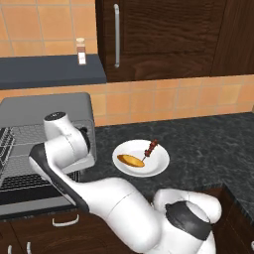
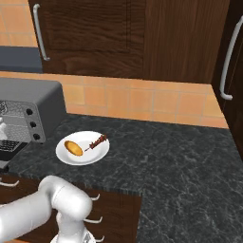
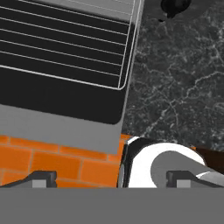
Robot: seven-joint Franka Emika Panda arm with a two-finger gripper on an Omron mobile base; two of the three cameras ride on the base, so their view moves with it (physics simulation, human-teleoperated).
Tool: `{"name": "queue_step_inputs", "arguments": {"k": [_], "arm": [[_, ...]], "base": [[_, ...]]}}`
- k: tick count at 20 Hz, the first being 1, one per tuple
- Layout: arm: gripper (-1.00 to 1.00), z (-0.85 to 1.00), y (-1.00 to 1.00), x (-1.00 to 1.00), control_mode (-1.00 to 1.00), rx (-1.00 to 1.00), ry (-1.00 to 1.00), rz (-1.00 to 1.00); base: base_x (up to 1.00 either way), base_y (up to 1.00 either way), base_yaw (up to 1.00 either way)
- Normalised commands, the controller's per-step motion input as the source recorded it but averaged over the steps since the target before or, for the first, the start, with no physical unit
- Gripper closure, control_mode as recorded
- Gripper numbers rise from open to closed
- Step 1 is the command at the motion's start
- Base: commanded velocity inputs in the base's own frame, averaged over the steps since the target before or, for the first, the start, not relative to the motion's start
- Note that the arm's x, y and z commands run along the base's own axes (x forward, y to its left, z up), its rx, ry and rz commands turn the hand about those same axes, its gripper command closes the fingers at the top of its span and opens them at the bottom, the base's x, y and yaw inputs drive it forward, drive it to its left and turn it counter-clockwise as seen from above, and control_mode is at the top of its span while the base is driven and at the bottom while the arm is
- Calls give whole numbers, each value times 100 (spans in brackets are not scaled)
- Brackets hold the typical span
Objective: Pick up the kebab skewer and baguette bread, and place them inside the toaster oven. Close the toaster oven door and start by setting the timer.
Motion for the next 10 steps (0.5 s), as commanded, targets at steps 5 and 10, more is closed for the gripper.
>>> {"name": "queue_step_inputs", "arguments": {"k": [5,10], "arm": [[-100,4,-100,-2,-100,2,0,17],[-100,0,-100,25,-100,0,1,26]], "base": [[0,0,0],[0,0,0]]}}
